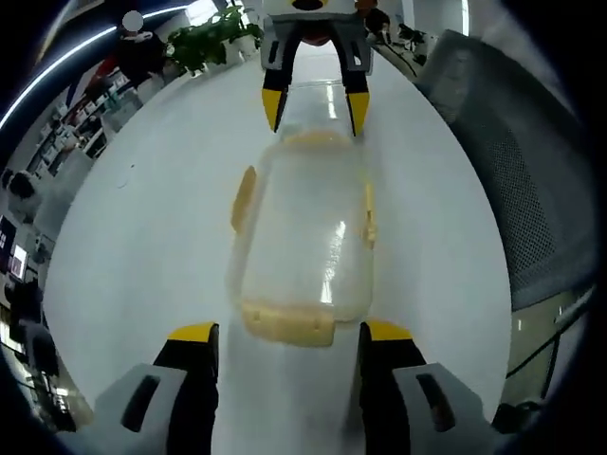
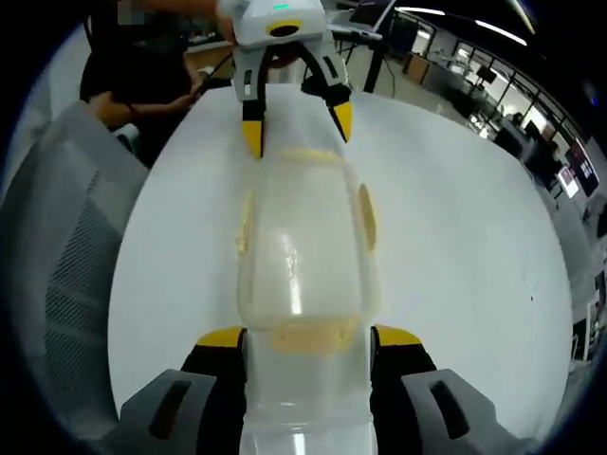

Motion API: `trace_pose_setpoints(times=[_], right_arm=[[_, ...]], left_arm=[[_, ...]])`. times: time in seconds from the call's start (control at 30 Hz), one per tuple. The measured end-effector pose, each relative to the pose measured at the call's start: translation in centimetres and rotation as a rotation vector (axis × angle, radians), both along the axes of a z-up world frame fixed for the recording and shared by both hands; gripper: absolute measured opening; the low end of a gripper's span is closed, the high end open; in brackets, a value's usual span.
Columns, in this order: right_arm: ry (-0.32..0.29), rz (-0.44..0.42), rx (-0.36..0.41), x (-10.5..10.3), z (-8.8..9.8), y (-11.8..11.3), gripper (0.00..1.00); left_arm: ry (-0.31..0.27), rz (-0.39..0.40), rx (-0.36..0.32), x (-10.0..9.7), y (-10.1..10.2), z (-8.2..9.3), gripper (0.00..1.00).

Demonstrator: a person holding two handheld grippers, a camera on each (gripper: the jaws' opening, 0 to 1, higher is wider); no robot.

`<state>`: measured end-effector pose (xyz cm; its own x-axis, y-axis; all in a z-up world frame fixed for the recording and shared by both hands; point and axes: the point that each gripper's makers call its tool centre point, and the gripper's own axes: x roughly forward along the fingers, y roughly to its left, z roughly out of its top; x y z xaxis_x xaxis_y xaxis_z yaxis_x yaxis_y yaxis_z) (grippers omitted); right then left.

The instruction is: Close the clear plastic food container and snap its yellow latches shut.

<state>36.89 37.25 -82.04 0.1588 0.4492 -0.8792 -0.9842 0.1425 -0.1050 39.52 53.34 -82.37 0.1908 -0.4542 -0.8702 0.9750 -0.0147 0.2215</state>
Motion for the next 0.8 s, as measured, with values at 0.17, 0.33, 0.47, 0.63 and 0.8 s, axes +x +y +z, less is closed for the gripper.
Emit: trace_pose_setpoints(times=[0.17,0.33,0.47,0.63,0.8], right_arm=[[0.019,0.001,-0.016,0.0,-0.4,-0.1,0.51],[0.043,0.002,-0.033,-0.1,-0.9,-0.2,0.51],[0.053,0.014,-0.048,-0.3,-1.3,-0.2,0.51],[0.065,0.016,-0.053,-0.5,-1.6,-0.1,0.5],[0.064,0.032,-0.075,-0.3,-1.7,-0.3,0.47]], left_arm=[[0.011,-0.038,0.026,0.1,0.3,-0.3,0.57],[0.016,-0.059,0.04,0.4,0.3,-0.3,0.56],[0.031,-0.069,0.041,0.6,0.0,-0.4,0.54],[0.056,-0.079,0.037,0.7,-0.2,-0.6,0.52],[0.07,-0.084,0.027,0.9,-0.4,-0.6,0.51]])
